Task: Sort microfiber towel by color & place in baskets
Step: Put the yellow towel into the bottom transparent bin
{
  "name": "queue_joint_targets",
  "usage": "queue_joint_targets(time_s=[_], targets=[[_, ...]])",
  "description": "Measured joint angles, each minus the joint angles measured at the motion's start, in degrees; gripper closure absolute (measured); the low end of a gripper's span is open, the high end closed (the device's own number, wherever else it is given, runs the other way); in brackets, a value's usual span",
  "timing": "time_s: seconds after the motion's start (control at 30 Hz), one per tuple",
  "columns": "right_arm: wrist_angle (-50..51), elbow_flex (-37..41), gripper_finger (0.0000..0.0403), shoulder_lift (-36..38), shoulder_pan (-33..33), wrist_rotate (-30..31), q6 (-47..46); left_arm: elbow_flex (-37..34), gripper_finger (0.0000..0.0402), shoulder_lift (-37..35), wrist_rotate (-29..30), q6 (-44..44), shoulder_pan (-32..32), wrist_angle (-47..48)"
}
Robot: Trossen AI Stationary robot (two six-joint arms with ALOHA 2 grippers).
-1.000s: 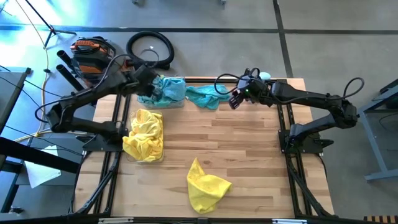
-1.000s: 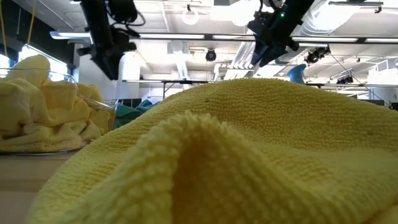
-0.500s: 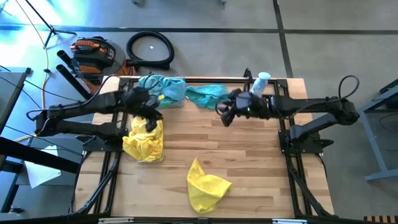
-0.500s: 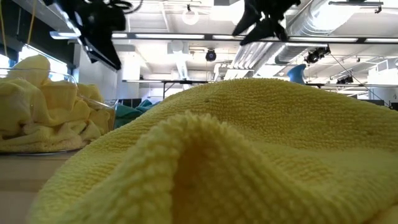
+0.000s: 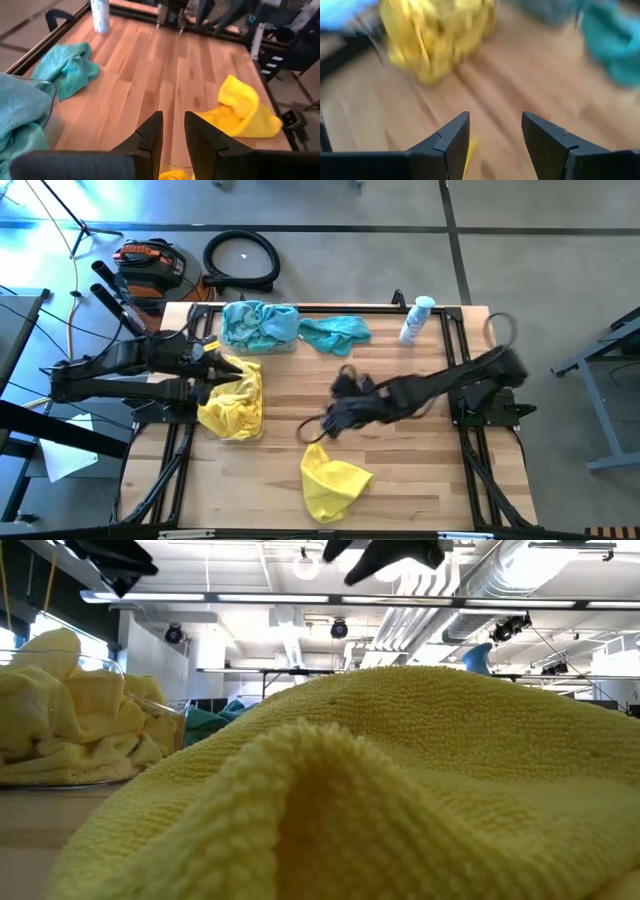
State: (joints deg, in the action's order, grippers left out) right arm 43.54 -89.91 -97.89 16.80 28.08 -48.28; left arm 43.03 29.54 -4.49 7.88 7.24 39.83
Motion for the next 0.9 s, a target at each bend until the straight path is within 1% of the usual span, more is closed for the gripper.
queue_joint_targets(time_s=[0.1, 0.2, 0.3, 0.43, 0.57, 0.67, 0.77, 0.9], targets=[[13.3, -10.87, 0.0224, -9.03, 1.6, -5.32, -7.0, 0.0, 0.0332, -2.95, -0.02, 0.22, -0.8, 1.56], [24.11, -20.57, 0.0224, -17.54, 3.39, -11.49, -13.09, 0.02, 0.0332, -5.19, -0.02, 1.27, -1.3, 3.69], [28.77, -27.82, 0.0224, -24.39, 5.66, -16.8, -15.94, 0.02, 0.0332, -6.79, -0.02, 2.34, -1.37, 5.35], [29.07, -34.0, 0.0224, -31.27, 9.28, -20.96, -15.09, 0.02, 0.0332, -7.81, -0.04, 3.01, -1.37, 6.41], [28.62, -37.78, 0.0224, -36.52, 13.13, -21.14, -9.99, 0.02, 0.0332, -7.98, -0.04, 2.97, -1.37, 6.47], [25.99, -38.39, 0.0224, -39.57, 15.44, -21.04, -6.98, 0.02, 0.0332, -7.96, -0.03, 2.94, -1.37, 6.47], [23.84, -38.31, 0.0224, -41.91, 16.84, -19.27, -7.02, 0.02, 0.0332, -7.96, -0.04, 2.51, -1.34, 6.47], [23.45, -38.27, 0.0224, -44.87, 16.95, -17.97, -7.16, 0.02, 0.0332, -7.96, -0.04, 2.52, -1.34, 6.47]])
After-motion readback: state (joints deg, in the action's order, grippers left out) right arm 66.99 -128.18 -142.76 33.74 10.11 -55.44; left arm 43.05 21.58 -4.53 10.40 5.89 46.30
